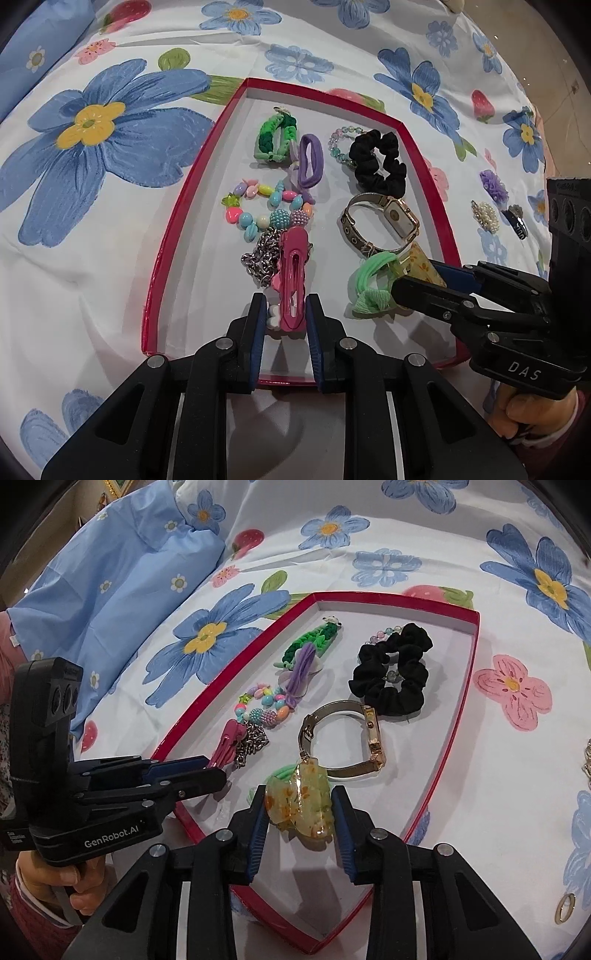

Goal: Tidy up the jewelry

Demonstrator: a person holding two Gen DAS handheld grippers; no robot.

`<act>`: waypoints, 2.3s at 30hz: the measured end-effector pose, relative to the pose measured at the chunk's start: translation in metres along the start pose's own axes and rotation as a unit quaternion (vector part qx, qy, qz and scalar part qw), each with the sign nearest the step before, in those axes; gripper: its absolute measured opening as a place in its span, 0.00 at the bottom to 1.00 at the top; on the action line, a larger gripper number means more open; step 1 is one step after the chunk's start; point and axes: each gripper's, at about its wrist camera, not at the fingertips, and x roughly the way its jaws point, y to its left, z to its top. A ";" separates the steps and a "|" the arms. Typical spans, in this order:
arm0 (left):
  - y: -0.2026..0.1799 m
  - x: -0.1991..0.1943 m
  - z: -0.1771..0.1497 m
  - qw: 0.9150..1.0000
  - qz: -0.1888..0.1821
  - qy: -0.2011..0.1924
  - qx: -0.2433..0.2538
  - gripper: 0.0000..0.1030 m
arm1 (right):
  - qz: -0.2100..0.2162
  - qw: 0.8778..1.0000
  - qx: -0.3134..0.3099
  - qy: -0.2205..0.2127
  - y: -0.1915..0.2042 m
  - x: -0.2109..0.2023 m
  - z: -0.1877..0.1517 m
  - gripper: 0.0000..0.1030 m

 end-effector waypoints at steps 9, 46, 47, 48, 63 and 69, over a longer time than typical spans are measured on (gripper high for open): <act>0.000 0.002 0.001 1.000 0.000 0.003 -0.002 0.19 | 0.007 1.000 -0.001 0.000 0.001 0.002 0.001 0.35; -0.001 -0.021 -0.004 1.000 0.006 -0.021 -0.022 0.50 | 0.005 1.000 0.018 -0.012 -0.004 -0.018 -0.005 0.45; 0.000 -0.023 -0.004 0.999 0.007 -0.022 -0.024 0.53 | 0.006 1.000 0.020 -0.014 -0.005 -0.020 -0.006 0.46; 0.000 -0.025 -0.005 0.999 0.007 -0.025 -0.025 0.55 | 0.006 1.000 0.020 -0.016 -0.005 -0.021 -0.006 0.47; 0.006 -0.087 -0.027 0.989 -0.004 -0.113 -0.096 0.86 | 0.024 0.991 0.055 -0.116 -0.014 -0.080 -0.017 0.64; 0.001 -0.109 -0.045 0.981 -0.003 -0.151 -0.123 0.92 | 0.054 0.982 0.085 -0.160 -0.021 -0.103 -0.035 0.71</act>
